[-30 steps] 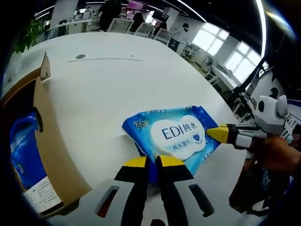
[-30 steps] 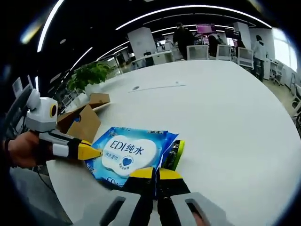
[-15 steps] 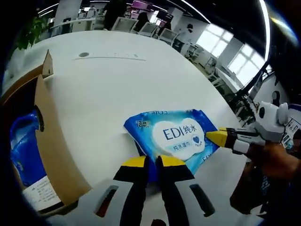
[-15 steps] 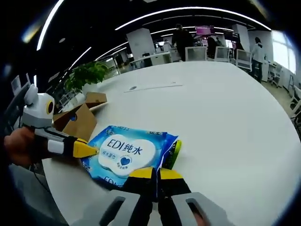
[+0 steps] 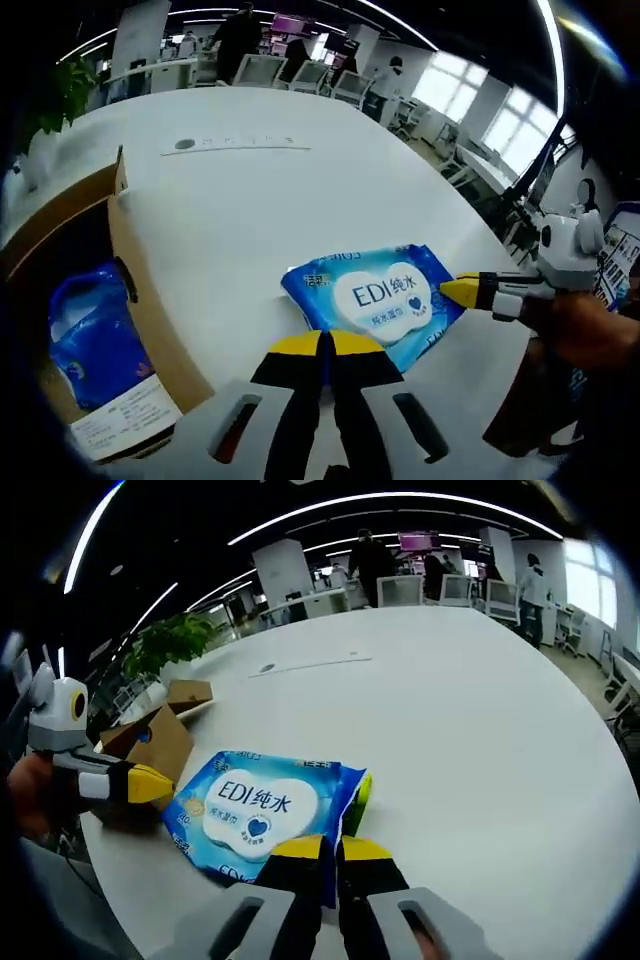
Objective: Operate the shoe box by opening the lid, removing the specified soft item, and placing it in the target area until the item is outside and the box remains undamaged.
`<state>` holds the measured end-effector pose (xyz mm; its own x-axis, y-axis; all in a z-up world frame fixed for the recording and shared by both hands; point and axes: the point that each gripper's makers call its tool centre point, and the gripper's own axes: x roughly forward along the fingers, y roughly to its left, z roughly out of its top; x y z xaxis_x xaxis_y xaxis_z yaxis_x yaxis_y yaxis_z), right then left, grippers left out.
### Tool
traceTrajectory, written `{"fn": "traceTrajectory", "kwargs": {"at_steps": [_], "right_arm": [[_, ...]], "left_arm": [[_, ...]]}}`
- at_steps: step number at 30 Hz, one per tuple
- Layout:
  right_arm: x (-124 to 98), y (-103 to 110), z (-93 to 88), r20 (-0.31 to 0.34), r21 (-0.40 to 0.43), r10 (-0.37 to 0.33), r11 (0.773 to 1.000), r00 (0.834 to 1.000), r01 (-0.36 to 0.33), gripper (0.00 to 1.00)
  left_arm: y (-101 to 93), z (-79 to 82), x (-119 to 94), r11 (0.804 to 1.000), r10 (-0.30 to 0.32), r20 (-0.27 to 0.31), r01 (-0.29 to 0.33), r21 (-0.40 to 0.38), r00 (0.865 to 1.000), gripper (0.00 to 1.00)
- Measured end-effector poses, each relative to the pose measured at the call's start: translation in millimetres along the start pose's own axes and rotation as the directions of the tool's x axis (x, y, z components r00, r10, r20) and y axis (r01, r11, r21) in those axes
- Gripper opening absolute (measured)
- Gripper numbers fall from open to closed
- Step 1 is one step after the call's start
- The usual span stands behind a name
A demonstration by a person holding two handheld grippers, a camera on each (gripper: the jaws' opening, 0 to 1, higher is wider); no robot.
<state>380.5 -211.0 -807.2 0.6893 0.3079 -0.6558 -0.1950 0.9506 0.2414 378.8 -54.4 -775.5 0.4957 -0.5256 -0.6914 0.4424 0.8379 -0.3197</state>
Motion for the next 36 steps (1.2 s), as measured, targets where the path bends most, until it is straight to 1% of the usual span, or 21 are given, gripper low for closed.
{"fn": "traceTrajectory", "kwargs": {"at_steps": [2,7,11,12,14,15,19,22,27,31,33,36], "right_arm": [[-2,-1,0.9,0.003,-0.003,-0.006,1.0,1.0,0.006,0.0],[-11,-1,3.5,0.017,-0.002,-0.026,1.0,1.0,0.027,0.0],[-21,-5,5.4,0.033,0.01,-0.055,0.998,0.998,0.054,0.0],[-23,-6,6.0,0.04,0.025,-0.053,0.998,0.998,0.052,0.0],[-26,-5,6.6,0.045,0.018,-0.06,0.998,0.997,0.059,0.0],[-28,-5,6.7,0.046,0.015,-0.063,0.998,0.997,0.063,0.0],[-35,-3,8.9,0.06,0.014,-0.074,0.997,0.995,0.073,0.0],[-37,1,9.9,0.065,0.006,-0.074,0.997,0.995,0.074,0.0],[-42,9,12.9,0.075,0.01,-0.071,0.997,0.995,0.071,0.0],[-46,22,13.8,0.085,0.007,-0.061,0.998,0.994,0.061,0.0],[-46,31,13.6,0.091,0.006,-0.051,0.999,0.995,0.05,0.0],[-46,44,13.8,0.099,0.007,-0.037,0.999,0.994,0.037,0.0]], "left_arm": [[-1.6,-2.2,-3,1.0,-0.004,-0.002,0.005,0.011,1.0,0.0],[3.6,-3.4,-16,1.0,0.007,0.012,-0.007,0.016,1.0,0.0],[3.5,-5.9,-31,0.999,0.005,0.027,-0.006,0.053,1.0,0.0],[4.6,-6.8,-34,0.998,0.006,0.029,-0.007,0.056,1.0,0.0],[7.6,-8.1,-41,0.999,0.007,0.039,-0.009,0.05,0.999,0.0],[11.3,-7.9,-40,0.999,0.008,0.043,-0.01,0.048,0.999,0.0],[17.3,-11.6,-48,0.998,0.008,0.054,-0.012,0.059,0.998,0.0],[22.4,-9.2,-54,0.999,0.006,0.074,-0.009,0.048,0.997,0.0],[25.3,-6.4,-66,0.998,0.001,0.092,-0.006,0.059,0.996,0.0],[31.5,-7.3,-75,0.998,0.002,0.105,-0.008,0.061,0.994,0.0],[34.1,-9.8,-79,0.998,0.001,0.107,-0.008,0.062,0.994,0.0],[42.9,-14.6,-86,0.998,0.012,0.112,-0.02,0.064,0.994,0.0]]}}
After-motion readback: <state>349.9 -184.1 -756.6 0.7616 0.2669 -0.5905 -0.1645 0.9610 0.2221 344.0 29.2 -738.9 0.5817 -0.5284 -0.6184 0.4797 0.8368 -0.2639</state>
